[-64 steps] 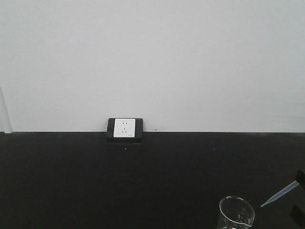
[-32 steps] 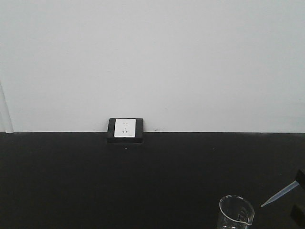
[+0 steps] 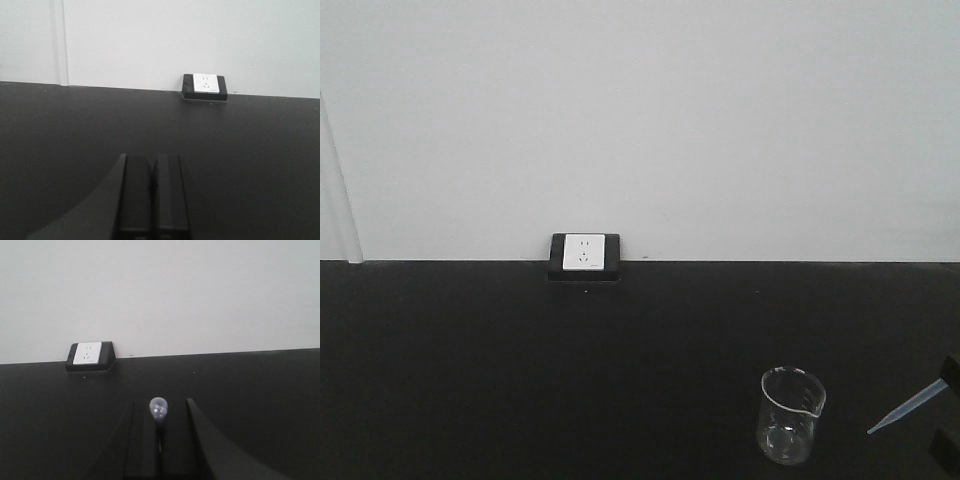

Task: Grab transparent chemical and place on left bench
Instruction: 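Hold the pipette in the right gripper while the base drives to the other bench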

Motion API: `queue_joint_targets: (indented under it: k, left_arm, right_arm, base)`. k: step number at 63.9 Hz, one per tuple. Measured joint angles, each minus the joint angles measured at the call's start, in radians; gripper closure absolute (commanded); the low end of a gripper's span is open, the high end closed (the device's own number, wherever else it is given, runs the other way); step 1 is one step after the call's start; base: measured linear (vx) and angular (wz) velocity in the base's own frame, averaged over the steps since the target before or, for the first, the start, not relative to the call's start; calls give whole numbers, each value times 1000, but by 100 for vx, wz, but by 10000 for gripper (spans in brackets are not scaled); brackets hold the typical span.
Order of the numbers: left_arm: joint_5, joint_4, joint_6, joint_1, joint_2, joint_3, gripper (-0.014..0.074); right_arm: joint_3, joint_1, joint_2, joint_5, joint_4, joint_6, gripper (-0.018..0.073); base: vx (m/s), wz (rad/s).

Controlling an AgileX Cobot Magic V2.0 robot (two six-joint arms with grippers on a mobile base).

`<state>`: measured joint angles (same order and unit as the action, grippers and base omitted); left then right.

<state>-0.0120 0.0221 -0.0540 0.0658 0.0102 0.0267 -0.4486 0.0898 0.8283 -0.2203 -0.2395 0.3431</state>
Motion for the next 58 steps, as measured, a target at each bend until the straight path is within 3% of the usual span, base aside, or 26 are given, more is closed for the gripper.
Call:
queue_joint_targets:
  k: [58]
  left_arm:
    - [0, 0, 0, 0, 0, 0, 600]
  right_arm:
    - [0, 0, 0, 1, 0, 0, 567]
  base:
    - [-35, -4]
